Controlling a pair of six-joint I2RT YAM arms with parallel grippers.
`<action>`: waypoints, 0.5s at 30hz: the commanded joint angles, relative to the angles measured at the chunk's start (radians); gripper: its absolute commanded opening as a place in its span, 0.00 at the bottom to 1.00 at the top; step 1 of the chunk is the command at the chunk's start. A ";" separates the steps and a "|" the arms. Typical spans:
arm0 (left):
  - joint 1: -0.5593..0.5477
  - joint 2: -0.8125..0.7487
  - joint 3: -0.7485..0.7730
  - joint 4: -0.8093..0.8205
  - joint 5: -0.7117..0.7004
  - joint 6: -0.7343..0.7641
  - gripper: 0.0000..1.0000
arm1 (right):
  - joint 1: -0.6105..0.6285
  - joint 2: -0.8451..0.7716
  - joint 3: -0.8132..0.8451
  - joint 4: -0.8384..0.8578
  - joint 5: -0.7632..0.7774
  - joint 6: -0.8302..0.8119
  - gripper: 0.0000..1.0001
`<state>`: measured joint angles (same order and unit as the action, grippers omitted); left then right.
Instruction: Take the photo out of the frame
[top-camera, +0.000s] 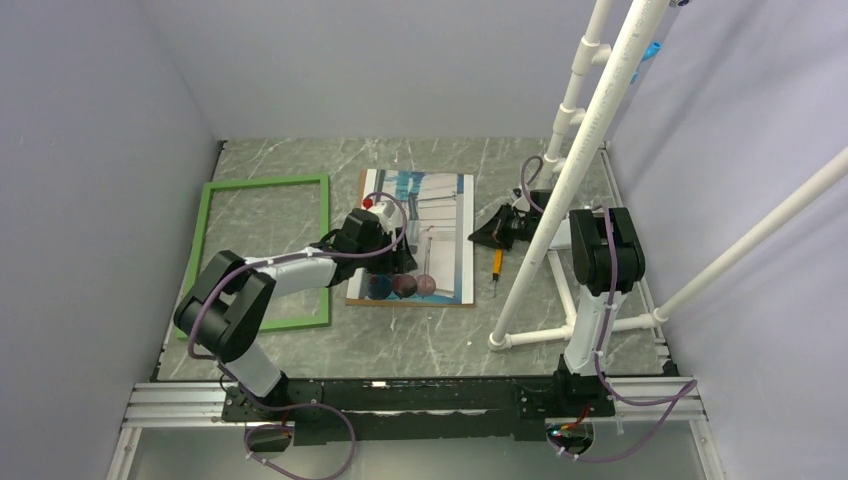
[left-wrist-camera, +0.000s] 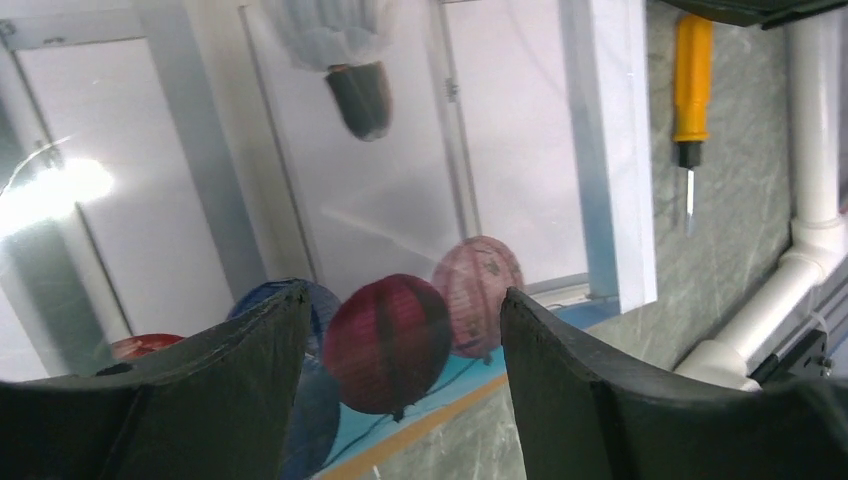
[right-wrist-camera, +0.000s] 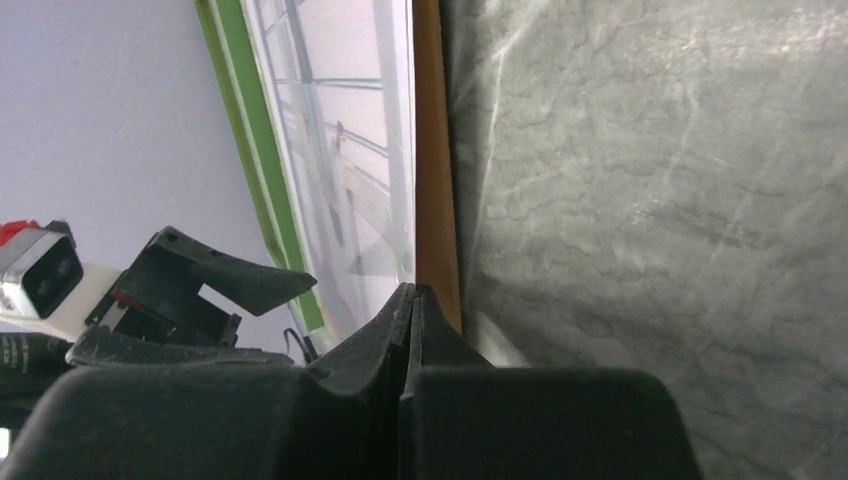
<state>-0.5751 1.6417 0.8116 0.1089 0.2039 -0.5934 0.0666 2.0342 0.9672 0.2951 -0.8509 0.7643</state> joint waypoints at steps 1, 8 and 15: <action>-0.022 -0.112 0.011 0.013 0.009 0.081 0.73 | 0.003 -0.079 -0.005 0.077 -0.067 0.052 0.00; -0.023 -0.237 0.019 -0.064 -0.032 0.080 0.74 | -0.007 -0.219 -0.072 0.158 -0.107 0.145 0.00; -0.020 -0.232 0.025 -0.087 -0.021 0.060 0.74 | -0.032 -0.190 -0.147 0.400 -0.162 0.281 0.00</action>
<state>-0.5972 1.4067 0.8135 0.0471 0.1848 -0.5354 0.0570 1.8194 0.8700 0.4622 -0.9417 0.9184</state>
